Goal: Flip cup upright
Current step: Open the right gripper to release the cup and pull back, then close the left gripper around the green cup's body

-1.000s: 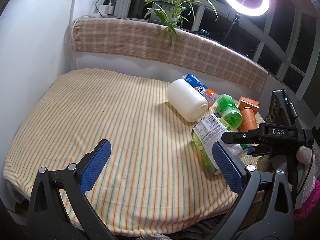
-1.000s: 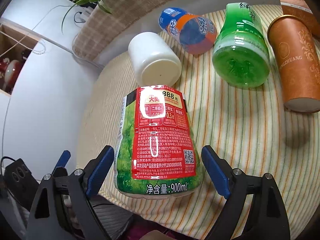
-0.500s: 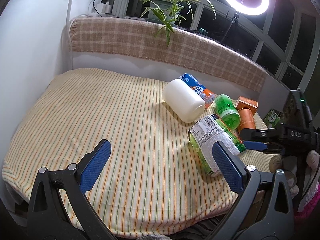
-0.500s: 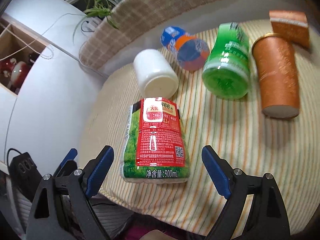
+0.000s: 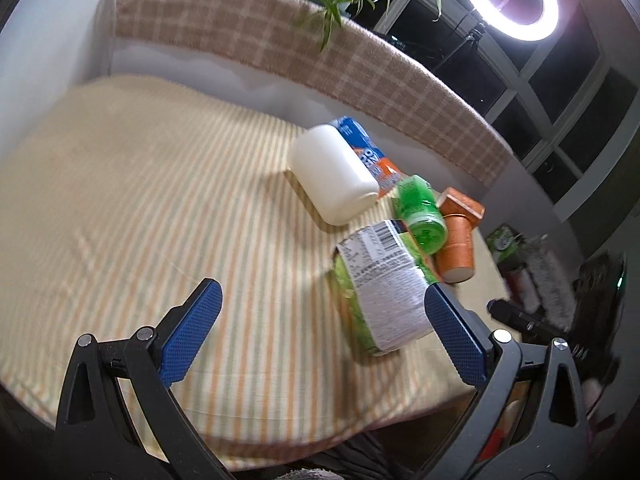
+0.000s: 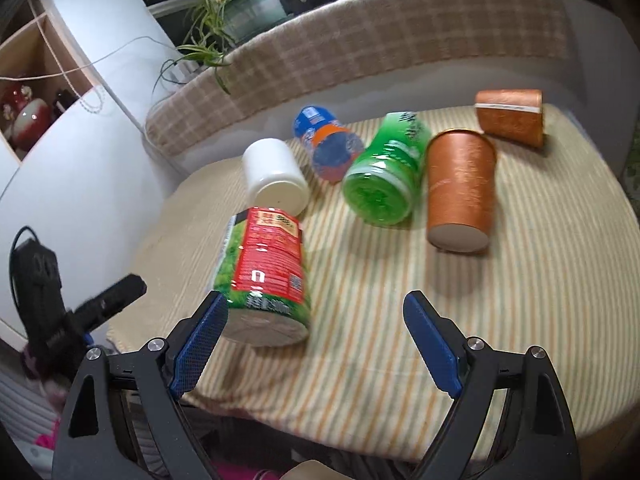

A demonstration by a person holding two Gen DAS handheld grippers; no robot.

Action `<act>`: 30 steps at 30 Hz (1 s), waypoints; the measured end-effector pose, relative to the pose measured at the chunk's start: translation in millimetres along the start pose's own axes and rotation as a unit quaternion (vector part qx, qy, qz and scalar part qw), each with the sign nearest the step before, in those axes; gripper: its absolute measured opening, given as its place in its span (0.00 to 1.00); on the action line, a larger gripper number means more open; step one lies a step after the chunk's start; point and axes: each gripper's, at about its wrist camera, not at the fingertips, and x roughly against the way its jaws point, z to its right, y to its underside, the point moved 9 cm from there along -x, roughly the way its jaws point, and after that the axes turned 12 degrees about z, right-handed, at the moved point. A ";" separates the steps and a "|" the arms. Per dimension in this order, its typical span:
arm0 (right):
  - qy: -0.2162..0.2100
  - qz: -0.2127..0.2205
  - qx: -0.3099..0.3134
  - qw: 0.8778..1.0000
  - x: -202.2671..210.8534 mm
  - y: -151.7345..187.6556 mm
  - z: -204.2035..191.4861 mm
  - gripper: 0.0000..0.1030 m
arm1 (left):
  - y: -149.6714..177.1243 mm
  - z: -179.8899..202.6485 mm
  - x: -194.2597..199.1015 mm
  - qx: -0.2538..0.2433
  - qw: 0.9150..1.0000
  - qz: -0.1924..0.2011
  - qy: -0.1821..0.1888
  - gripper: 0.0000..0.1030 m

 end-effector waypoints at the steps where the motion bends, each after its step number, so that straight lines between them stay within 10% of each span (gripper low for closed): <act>1: 0.004 0.002 -0.003 1.000 1.5 1.1 3.1 0.87 | 0.4 1.7 -2.2 0.008 1.000 -0.006 0.007 1.00; 13: 0.024 0.016 -0.046 0.999 16.6 9.8 34.4 0.87 | 8.2 25.8 -53.7 0.210 0.964 -0.125 0.110 0.98; 30: 0.039 0.022 -0.082 0.996 31.3 18.8 66.6 0.87 | 27.8 35.0 -107.6 0.216 0.956 -0.182 0.082 0.89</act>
